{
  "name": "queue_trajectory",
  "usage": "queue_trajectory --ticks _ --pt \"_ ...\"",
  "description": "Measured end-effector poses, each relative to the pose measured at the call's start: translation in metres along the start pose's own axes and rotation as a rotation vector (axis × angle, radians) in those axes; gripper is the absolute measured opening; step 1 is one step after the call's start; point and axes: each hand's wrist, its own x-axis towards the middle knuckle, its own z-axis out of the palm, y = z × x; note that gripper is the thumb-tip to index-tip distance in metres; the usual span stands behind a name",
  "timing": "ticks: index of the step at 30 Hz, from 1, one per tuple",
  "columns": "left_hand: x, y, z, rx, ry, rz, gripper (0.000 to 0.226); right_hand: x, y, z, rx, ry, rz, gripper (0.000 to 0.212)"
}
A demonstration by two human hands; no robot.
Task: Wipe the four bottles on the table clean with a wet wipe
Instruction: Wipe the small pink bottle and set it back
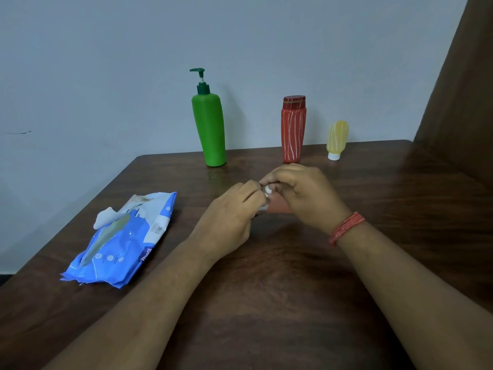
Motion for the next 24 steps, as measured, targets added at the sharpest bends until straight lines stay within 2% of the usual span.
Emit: queue_trajectory --ticks 3,7,10,13,18,21,24 --pt "0.000 -0.001 -0.002 0.022 0.006 0.037 0.033 0.000 0.012 -0.011 0.110 -0.094 0.135 0.020" --pt "-0.001 -0.006 -0.004 -0.020 0.086 -0.032 0.035 -0.003 0.035 -0.019 0.311 -0.080 0.322 0.025" --pt "-0.005 -0.014 -0.003 -0.110 0.149 -0.163 0.031 -0.005 0.040 -0.018 0.436 0.016 0.339 0.029" --pt "-0.008 -0.019 -0.001 -0.261 0.218 -0.304 0.035 -0.005 0.039 -0.016 0.565 0.098 0.352 0.030" --pt "-0.008 -0.022 0.001 -0.365 0.326 -0.524 0.040 -0.003 0.035 -0.010 0.726 0.203 0.392 0.027" --pt "-0.010 -0.022 0.003 -0.434 0.313 -0.609 0.040 -0.002 0.026 0.001 0.788 0.251 0.418 0.023" --pt "-0.011 -0.018 0.003 -0.517 0.293 -0.677 0.031 -0.001 0.021 0.010 0.849 0.301 0.436 0.022"
